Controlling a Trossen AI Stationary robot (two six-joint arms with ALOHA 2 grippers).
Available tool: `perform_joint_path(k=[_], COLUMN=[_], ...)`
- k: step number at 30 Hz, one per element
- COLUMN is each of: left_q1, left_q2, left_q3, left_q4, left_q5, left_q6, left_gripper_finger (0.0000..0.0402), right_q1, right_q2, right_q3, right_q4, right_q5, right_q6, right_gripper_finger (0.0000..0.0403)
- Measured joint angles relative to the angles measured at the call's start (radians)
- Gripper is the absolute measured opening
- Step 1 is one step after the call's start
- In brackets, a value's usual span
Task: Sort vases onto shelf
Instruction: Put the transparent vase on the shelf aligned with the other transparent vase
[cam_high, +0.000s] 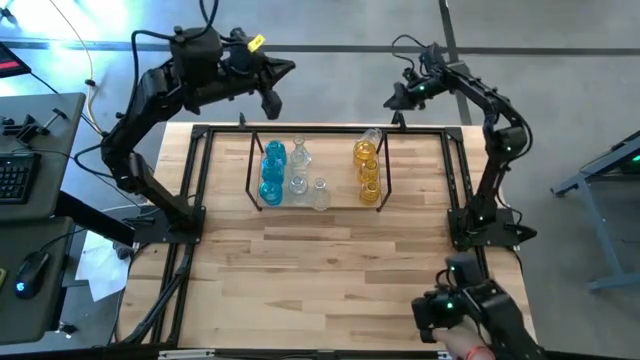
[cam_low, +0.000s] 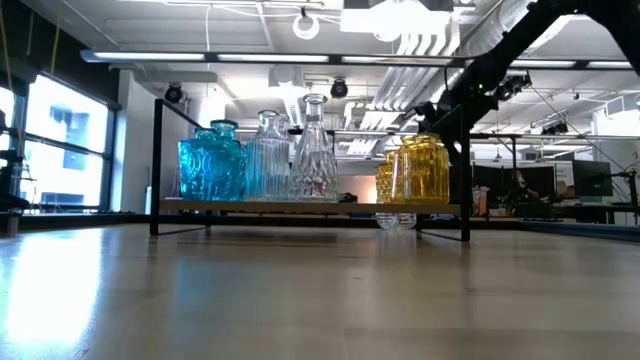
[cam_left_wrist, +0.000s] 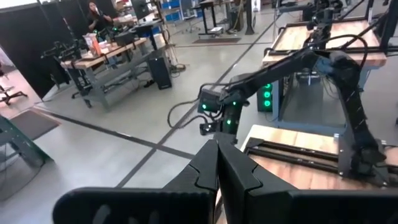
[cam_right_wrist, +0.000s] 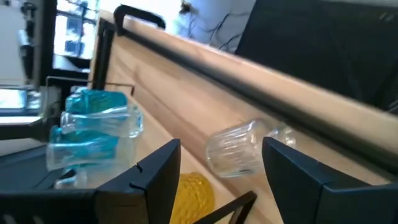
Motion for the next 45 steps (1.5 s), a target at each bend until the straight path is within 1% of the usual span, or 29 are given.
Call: perform_joint_path(k=[6, 12, 15, 17, 22, 27, 41, 45], left_q1=[0.0, 0.0, 0.0, 0.0, 0.0, 0.0, -0.004, -0.005], left_q2=[0.0, 0.0, 0.0, 0.0, 0.0, 0.0, 0.0, 0.0], left_q3=[0.0, 0.0, 0.0, 0.0, 0.0, 0.0, 0.0, 0.0], left_q4=[-0.006, -0.004, -0.004, -0.004, -0.004, -0.002, 0.002, 0.013], left_q5=[0.0, 0.0, -0.003, -0.003, -0.003, -0.003, -0.003, -0.003], left_q6=[-0.021, -0.055, -0.082, -0.104, -0.149, -0.192, -0.275, -0.279], left_gripper_finger=[0.0001, 0.0001, 0.0001, 0.0001, 0.0001, 0.0001, 0.0001, 0.0001], right_q1=[-0.006, -0.014, -0.021, -0.026, -0.026, -0.015, 0.001, 0.003], right_q2=[0.079, 0.141, 0.166, 0.179, 0.215, 0.25, 0.292, 0.292], right_q3=[-0.001, -0.001, -0.001, -0.001, -0.001, 0.0, 0.001, 0.001], right_q4=[-0.041, -0.087, -0.087, -0.087, -0.086, -0.084, -0.004, 0.04], right_q5=[-0.125, -0.093, -0.028, -0.017, -0.031, -0.102, -0.11, -0.129], right_q6=[-0.028, -0.094, -0.123, -0.139, -0.181, -0.209, -0.219, -0.195], right_gripper_finger=[0.0209, 0.0209, 0.0209, 0.0209, 0.0209, 0.0209, 0.0209, 0.0209])
